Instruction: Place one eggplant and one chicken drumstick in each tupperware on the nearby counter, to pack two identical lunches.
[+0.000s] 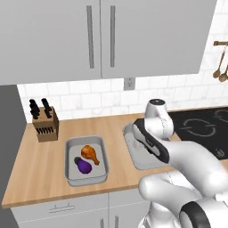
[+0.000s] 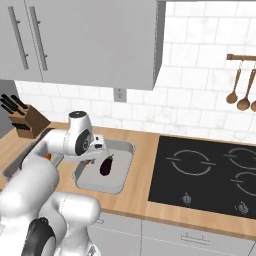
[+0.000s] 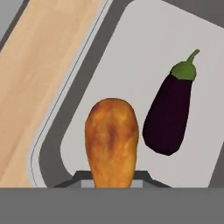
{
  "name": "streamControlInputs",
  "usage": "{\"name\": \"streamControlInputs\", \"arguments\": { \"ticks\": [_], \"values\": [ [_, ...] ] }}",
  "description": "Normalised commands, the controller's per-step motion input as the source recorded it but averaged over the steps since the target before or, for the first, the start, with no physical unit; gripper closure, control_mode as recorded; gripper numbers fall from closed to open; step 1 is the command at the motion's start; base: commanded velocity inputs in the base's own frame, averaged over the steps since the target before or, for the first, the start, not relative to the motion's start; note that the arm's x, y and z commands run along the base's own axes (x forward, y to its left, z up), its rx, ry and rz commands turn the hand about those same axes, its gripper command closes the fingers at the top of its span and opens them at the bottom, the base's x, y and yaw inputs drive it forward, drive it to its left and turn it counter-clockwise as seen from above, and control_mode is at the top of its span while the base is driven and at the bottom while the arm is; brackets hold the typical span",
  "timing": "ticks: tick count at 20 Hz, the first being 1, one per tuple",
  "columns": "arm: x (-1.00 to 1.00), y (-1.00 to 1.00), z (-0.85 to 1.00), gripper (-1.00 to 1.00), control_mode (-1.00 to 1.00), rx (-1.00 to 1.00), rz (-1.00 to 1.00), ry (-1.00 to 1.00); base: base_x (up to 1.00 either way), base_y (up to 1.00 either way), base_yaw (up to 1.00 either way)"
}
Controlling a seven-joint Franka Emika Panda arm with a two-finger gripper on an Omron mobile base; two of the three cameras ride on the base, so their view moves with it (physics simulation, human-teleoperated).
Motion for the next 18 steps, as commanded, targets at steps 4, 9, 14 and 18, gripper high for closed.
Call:
{"name": "streamControlInputs", "arguments": {
  "ticks": [4, 9, 14, 18],
  "values": [
    [0.61, 0.00, -0.29, 1.00, -1.00, 0.00, 0.11, -0.03, 0.00, 0.00, 0.00],
    [0.65, -0.03, 0.00, 1.00, -1.00, 0.00, 0.07, 0.00, 0.00, 0.00, 0.00],
    [0.12, -0.06, -0.13, 1.00, -1.00, 0.00, 0.03, 0.00, 0.00, 0.00, 0.00],
    [-0.07, -0.11, -0.44, 1.00, -1.00, 0.00, 0.01, -0.05, 0.00, 0.00, 0.00]
  ]
}}
